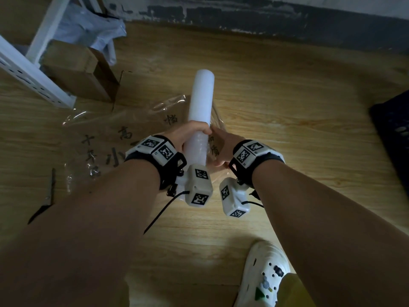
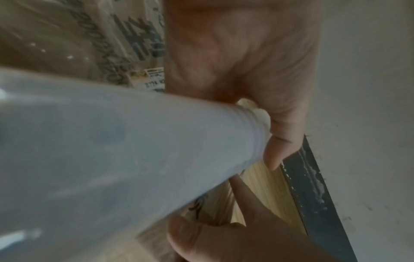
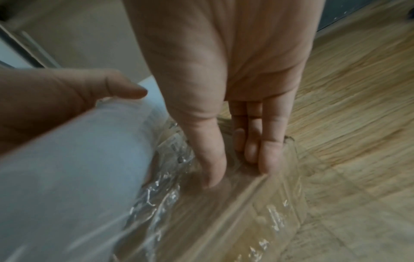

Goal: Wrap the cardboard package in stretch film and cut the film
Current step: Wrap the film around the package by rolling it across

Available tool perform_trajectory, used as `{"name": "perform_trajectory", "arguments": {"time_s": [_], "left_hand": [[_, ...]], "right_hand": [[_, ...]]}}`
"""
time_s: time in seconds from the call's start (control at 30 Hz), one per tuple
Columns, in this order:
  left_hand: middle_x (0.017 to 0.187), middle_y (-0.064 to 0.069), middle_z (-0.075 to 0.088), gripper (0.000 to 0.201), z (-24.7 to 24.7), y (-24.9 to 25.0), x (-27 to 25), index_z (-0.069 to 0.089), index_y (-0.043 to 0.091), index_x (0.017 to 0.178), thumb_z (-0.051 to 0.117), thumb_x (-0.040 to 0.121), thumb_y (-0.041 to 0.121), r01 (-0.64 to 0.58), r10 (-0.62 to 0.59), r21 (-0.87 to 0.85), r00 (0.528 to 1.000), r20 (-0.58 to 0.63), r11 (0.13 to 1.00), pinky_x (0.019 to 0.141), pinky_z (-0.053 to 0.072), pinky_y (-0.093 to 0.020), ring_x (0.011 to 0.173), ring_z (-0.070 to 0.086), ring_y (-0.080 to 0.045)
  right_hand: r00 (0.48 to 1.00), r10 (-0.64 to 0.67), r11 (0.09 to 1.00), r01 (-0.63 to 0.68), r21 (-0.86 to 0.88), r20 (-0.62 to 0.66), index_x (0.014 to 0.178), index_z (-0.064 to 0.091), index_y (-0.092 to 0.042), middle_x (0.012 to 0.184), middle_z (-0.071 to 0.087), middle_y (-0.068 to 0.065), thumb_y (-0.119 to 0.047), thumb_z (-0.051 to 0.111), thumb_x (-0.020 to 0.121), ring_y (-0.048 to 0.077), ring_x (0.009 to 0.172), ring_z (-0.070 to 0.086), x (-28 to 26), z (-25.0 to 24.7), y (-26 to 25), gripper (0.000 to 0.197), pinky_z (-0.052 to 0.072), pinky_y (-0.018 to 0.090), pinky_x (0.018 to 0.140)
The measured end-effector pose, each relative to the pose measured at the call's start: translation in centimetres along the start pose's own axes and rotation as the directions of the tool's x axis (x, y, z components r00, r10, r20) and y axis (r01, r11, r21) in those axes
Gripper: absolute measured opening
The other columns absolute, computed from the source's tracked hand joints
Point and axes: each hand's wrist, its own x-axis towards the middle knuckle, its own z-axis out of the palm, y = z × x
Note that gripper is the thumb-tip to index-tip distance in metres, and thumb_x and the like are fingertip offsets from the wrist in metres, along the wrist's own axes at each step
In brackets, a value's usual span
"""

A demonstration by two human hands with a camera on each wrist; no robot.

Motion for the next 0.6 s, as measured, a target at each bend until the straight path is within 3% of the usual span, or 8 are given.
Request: {"name": "perform_trajectory", "arguments": {"time_s": [0.07, 0.13, 0.23, 0.33, 0.43, 0.5, 0.6], "left_hand": [[0.078, -0.012, 0.065, 0.033, -0.1, 0.1, 0.1, 0.064, 0.007, 0.090, 0.074, 0.061, 0.020, 0.013, -0.013, 0.021, 1.000, -0.006, 1.000, 0.074, 0.053, -0.039, 0.066, 0.063, -0.026], [0.077, -0.012, 0.064, 0.026, 0.0, 0.2, -0.2, 0.063, 0.006, 0.089, 0.070, 0.066, 0.017, 0.021, -0.021, 0.022, 1.000, -0.015, 1.000, 0.075, 0.052, -0.038, 0.066, 0.061, -0.026], [0.079, -0.011, 0.066, 0.022, -0.3, 0.2, 0.0, 0.062, 0.006, 0.088, 0.064, 0.070, 0.018, 0.019, -0.015, 0.054, 0.998, -0.062, 0.998, 0.067, 0.053, -0.030, 0.065, 0.063, -0.024], [0.074, -0.009, 0.064, 0.017, -1.6, 0.2, 0.2, 0.058, 0.007, 0.089, 0.060, 0.074, 0.015, -0.003, 0.007, 0.028, 0.988, -0.152, 1.000, 0.058, 0.052, -0.024, 0.059, 0.062, -0.022], [0.077, -0.007, 0.061, 0.010, -3.0, -0.3, 0.1, 0.055, 0.008, 0.086, 0.059, 0.079, 0.013, 0.049, -0.050, -0.011, 0.977, -0.207, 0.999, 0.070, 0.051, -0.029, 0.068, 0.059, -0.021], [0.082, -0.007, 0.061, 0.018, -3.3, -0.3, 0.0, 0.055, 0.009, 0.090, 0.065, 0.078, 0.017, 0.076, -0.074, 0.002, 0.975, -0.212, 0.997, 0.066, 0.050, -0.028, 0.072, 0.059, -0.021], [0.098, -0.007, 0.067, 0.050, -3.4, -0.2, -0.1, 0.058, 0.010, 0.104, 0.077, 0.062, 0.031, 0.085, -0.078, 0.020, 0.973, -0.219, 0.996, 0.065, 0.050, -0.031, 0.086, 0.065, -0.023]], "right_hand": [[1.000, 0.000, 1.000, 0.000, 0.010, 0.010, 0.151, 0.000, -0.045, 0.149, 0.042, 0.012, -0.004, 0.077, 0.074, 0.023, 0.095, 0.054, 0.1, 0.0, 0.0, 0.117, 0.054, 0.043, 0.089], [1.000, -0.004, 1.000, 0.004, 0.009, 0.000, 0.151, 0.000, -0.046, 0.146, 0.044, 0.012, -0.003, 0.076, 0.075, 0.025, 0.097, 0.059, -0.2, 0.1, -0.1, 0.116, 0.054, 0.045, 0.090], [1.000, -0.008, 1.000, 0.007, -0.016, -0.009, 0.150, 0.000, -0.048, 0.141, 0.050, 0.012, -0.003, 0.076, 0.076, 0.027, 0.095, 0.063, -0.3, 0.1, -0.2, 0.115, 0.056, 0.044, 0.086], [1.000, 0.008, 1.000, -0.008, 0.026, 0.000, 0.151, -0.001, -0.043, 0.137, 0.054, 0.014, -0.005, 0.077, 0.076, 0.023, 0.090, 0.055, 0.0, -0.3, 0.1, 0.115, 0.055, 0.041, 0.082], [1.000, 0.025, 0.998, -0.025, 0.051, -0.003, 0.152, -0.002, -0.042, 0.125, 0.060, 0.012, -0.011, 0.080, 0.073, 0.024, 0.094, 0.053, 0.2, -0.1, 0.1, 0.117, 0.052, 0.046, 0.092], [0.998, 0.036, 0.999, -0.036, -0.005, -0.052, 0.150, -0.003, -0.047, 0.134, 0.056, 0.011, -0.015, 0.081, 0.071, 0.025, 0.098, 0.057, 0.6, 0.4, 0.0, 0.120, 0.054, 0.045, 0.088], [0.994, 0.034, 0.996, -0.043, -0.084, -0.104, 0.147, -0.006, -0.050, 0.143, 0.049, 0.007, -0.017, 0.081, 0.070, 0.029, 0.109, 0.059, 0.8, 1.0, -0.1, 0.121, 0.054, 0.043, 0.085]]}}
